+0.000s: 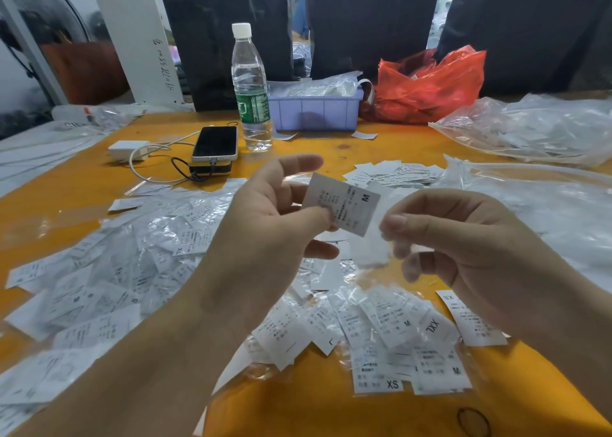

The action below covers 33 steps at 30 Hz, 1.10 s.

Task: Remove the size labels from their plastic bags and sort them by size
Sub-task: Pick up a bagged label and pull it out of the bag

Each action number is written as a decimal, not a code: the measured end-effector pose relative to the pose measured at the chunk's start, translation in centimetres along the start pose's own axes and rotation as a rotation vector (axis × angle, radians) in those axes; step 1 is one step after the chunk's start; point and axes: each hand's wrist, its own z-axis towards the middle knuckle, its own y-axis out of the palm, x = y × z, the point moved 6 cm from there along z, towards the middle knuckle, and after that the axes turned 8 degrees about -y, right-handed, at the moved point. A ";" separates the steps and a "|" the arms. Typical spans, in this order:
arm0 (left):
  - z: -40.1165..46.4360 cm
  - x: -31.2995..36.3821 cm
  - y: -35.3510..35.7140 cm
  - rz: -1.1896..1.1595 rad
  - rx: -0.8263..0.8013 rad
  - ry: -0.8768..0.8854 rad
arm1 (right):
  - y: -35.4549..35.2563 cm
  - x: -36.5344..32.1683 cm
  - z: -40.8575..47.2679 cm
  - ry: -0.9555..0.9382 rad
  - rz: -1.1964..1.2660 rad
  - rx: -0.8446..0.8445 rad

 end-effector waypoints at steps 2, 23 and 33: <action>-0.1 -0.2 0.3 -0.003 -0.013 -0.016 | 0.5 0.3 -0.1 0.026 0.012 -0.042; -0.2 1.4 -0.5 0.264 0.067 0.093 | 0.8 -0.5 -0.4 -0.056 -0.199 -0.090; -0.8 1.6 0.8 0.325 -0.011 0.122 | 1.1 -0.5 -0.4 -0.055 -0.182 -0.109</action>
